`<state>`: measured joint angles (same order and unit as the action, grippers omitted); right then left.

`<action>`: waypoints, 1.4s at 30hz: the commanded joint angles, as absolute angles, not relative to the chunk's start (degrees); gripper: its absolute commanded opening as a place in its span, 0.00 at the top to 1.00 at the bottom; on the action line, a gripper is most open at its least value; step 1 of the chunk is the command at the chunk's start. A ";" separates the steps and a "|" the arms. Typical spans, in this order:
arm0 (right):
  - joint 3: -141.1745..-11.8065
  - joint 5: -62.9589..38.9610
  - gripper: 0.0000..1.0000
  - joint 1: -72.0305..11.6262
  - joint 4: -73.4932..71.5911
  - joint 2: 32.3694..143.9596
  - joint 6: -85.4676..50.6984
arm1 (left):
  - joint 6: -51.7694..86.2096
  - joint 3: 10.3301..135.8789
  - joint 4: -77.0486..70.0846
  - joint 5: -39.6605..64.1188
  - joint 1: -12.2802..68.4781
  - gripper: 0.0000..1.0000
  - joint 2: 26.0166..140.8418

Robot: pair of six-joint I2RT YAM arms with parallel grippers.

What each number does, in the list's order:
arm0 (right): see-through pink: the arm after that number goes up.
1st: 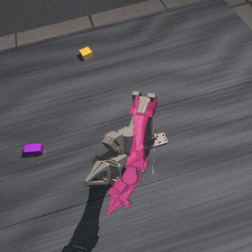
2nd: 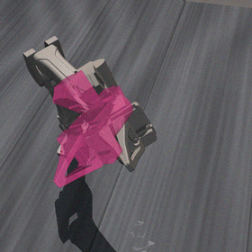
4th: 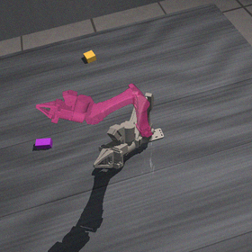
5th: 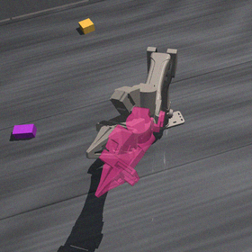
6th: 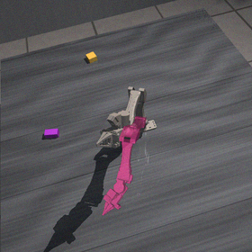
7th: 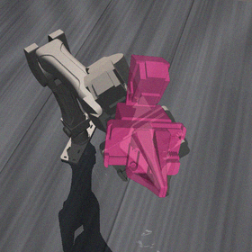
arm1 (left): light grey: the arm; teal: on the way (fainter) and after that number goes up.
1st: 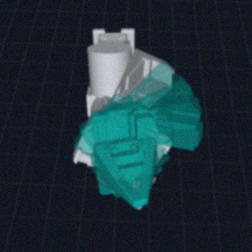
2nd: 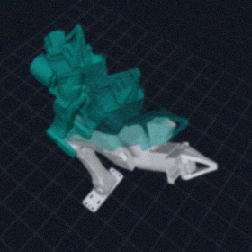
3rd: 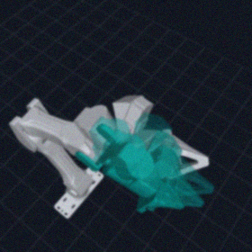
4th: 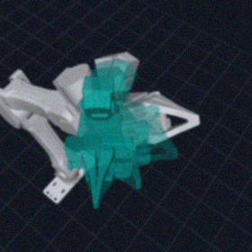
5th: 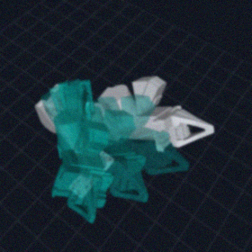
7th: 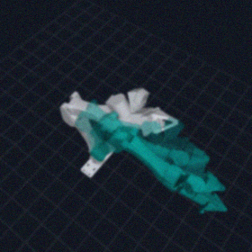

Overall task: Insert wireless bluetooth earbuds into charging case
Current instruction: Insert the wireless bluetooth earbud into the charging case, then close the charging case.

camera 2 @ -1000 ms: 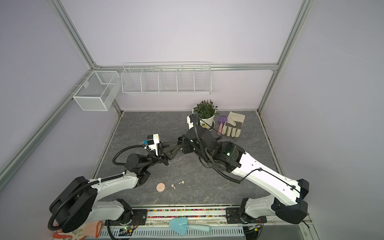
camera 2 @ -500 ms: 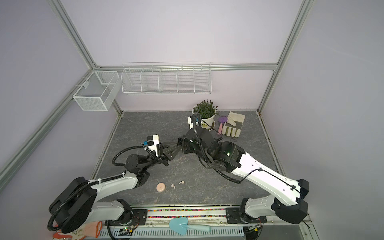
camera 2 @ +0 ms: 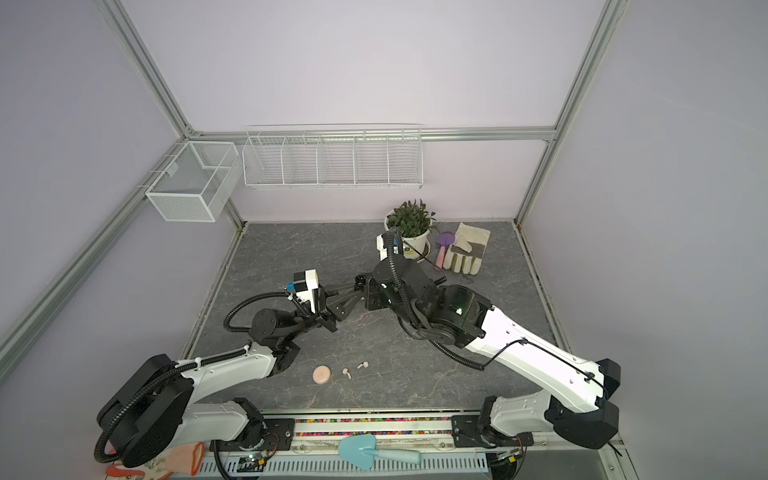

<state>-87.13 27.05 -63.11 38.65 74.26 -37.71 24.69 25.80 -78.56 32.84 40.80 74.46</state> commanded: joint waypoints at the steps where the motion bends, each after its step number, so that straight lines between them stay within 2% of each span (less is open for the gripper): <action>1: -86.10 26.78 0.84 -63.92 40.78 73.21 -38.79 | 23.40 25.34 -81.21 32.34 40.69 1.00 73.13; 11: -85.87 27.07 0.83 -64.16 40.52 74.76 -38.72 | 23.87 25.60 -81.21 32.78 40.69 1.00 73.00; 14: -86.32 27.15 0.80 -64.16 40.62 74.79 -38.23 | 23.86 25.58 -81.21 32.85 40.69 1.00 73.02; 19: -87.79 27.39 0.62 -64.16 41.35 74.55 -36.57 | 23.91 25.79 -81.21 32.87 40.69 1.00 73.16; 24: -91.26 25.54 0.38 -62.94 44.86 73.61 -28.99 | 24.24 25.49 -81.21 32.79 40.69 1.00 73.04; 26: -93.05 19.77 0.31 -60.50 47.80 73.35 -24.50 | 25.25 25.65 -81.21 32.90 40.69 1.00 73.18; 28: -92.86 8.64 0.27 -56.43 48.73 71.99 -21.24 | 26.91 26.30 -81.20 33.85 40.69 1.00 73.73; 30: -90.21 -4.91 0.15 -52.08 47.23 69.56 -18.96 | 28.39 26.76 -81.21 35.07 40.69 1.00 74.15; 32: -87.59 -17.08 0.07 -48.10 46.51 67.55 -15.84 | 28.47 26.85 -81.21 35.74 40.69 1.00 74.41; 34: -85.68 -22.89 0.01 -45.15 47.42 65.94 -13.12 | 29.32 27.84 -81.21 37.18 40.53 1.00 74.80; 38: -80.55 -37.85 0.05 -38.53 41.69 64.17 -12.05 | 31.81 30.38 -81.19 41.99 40.25 1.00 76.73; 42: -79.01 -41.79 0.06 -36.49 39.49 66.01 -11.54 | 33.22 31.03 -81.25 44.80 40.25 1.00 77.68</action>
